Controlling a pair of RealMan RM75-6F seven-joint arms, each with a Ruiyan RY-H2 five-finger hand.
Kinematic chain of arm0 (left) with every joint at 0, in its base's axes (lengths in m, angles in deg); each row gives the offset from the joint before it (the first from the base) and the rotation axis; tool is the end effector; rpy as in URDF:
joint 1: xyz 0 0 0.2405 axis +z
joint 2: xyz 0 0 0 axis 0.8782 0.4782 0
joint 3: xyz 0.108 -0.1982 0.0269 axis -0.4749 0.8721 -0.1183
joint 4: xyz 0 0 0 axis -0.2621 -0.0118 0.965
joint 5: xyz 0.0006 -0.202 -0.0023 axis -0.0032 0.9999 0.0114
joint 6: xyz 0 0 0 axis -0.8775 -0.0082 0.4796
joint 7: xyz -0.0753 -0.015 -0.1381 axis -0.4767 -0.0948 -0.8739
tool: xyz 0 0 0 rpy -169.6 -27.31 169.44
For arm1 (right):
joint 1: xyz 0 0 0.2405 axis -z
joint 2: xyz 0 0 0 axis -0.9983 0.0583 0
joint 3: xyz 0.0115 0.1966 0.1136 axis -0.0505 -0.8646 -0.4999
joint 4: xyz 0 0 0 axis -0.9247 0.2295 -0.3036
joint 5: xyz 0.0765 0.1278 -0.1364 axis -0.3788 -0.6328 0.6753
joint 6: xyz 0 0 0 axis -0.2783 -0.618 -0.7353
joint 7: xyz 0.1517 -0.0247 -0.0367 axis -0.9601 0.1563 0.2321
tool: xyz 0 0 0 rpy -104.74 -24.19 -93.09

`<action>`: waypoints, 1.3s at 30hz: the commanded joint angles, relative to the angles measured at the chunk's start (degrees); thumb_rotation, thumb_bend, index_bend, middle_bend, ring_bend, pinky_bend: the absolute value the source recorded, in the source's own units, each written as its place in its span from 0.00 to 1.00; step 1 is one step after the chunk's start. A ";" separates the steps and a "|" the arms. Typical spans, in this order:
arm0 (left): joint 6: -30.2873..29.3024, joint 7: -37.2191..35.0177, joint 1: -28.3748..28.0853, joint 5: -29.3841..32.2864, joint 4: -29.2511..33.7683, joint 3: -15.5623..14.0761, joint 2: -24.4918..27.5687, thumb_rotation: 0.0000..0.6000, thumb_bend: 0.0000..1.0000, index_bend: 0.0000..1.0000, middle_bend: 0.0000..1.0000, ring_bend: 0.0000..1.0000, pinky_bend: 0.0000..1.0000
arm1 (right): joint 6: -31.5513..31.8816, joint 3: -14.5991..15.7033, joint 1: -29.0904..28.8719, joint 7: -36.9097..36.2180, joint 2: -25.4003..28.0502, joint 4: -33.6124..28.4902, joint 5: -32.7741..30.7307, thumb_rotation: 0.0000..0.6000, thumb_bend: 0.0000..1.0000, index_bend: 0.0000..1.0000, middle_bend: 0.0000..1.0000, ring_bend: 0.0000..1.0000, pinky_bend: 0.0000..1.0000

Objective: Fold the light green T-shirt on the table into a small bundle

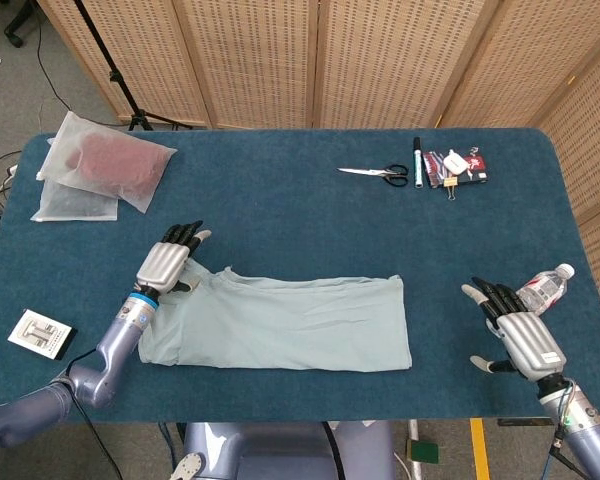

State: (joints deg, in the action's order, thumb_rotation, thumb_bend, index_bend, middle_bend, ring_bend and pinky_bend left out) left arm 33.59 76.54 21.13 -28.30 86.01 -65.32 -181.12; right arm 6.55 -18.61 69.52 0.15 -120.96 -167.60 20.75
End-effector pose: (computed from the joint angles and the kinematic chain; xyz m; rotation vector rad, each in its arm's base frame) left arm -0.1922 0.3732 -0.0236 -1.7439 -1.0473 -0.9318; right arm -0.2622 -0.2289 0.1237 1.6717 -1.1274 0.9764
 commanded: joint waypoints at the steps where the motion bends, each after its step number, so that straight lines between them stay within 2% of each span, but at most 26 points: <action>1: 0.45 -1.55 -1.39 0.37 -3.11 1.14 -1.40 1.00 0.33 0.00 0.00 0.00 0.00 | 0.00 -0.07 0.01 -0.04 0.01 0.01 0.00 1.00 0.00 0.00 0.00 0.00 0.03; 7: 0.96 -3.49 -2.83 -0.17 -8.23 1.29 -3.14 1.00 0.33 0.00 0.00 0.00 0.00 | -0.20 -0.10 0.02 -0.12 0.07 -0.01 0.05 1.00 0.00 0.00 0.00 0.00 0.03; 11: -0.14 -5.83 -2.56 -0.38 -8.90 1.58 -2.99 1.00 0.33 0.00 0.00 0.00 0.00 | 0.05 -0.17 0.16 -0.19 0.18 -0.02 0.14 1.00 0.00 0.00 0.00 0.00 0.03; 16: -4.45 -9.42 -1.04 -1.86 -5.37 1.96 0.47 1.00 0.33 0.00 0.00 0.00 0.00 | 0.11 -0.09 0.27 -0.20 0.23 -0.08 0.36 1.00 0.00 0.00 0.00 0.00 0.03; 19: -7.24 -10.85 0.61 -3.78 -1.47 0.90 4.00 1.00 0.33 0.00 0.00 0.00 0.00 | 0.33 -0.06 0.35 -0.09 0.29 -0.31 0.65 1.00 0.00 0.00 0.00 0.00 0.03; 23: -9.96 -12.51 3.30 -6.74 3.75 -1.97 9.07 1.00 0.33 0.00 0.00 0.00 0.00 | 0.61 0.10 0.53 0.12 0.42 -0.70 1.07 1.00 0.00 0.00 0.00 0.00 0.03; 30: -14.14 -15.89 7.20 -12.26 7.45 -7.49 14.66 1.00 0.33 0.00 0.00 0.00 0.00 | 0.86 0.24 0.69 0.44 0.53 -1.21 1.56 1.00 0.00 0.00 0.00 0.00 0.03; 35: -19.47 -18.82 9.52 -17.27 1.76 -11.11 14.00 1.00 0.34 0.00 0.00 0.00 0.00 | 0.90 0.26 0.74 0.49 0.61 -1.39 1.69 1.00 0.00 0.00 0.00 0.00 0.03; 39: -22.76 -24.04 11.12 -20.64 -4.11 -14.10 12.92 1.00 0.34 0.03 0.00 0.00 0.00 | 0.93 0.23 0.79 0.43 0.71 -1.45 1.68 1.00 0.00 0.00 0.00 0.00 0.03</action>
State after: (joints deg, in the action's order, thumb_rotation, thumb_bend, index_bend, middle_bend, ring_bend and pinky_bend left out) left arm 13.16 55.40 30.87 -46.56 85.27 -77.25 -167.42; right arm 7.49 -18.38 70.31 0.58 -120.26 -169.05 22.42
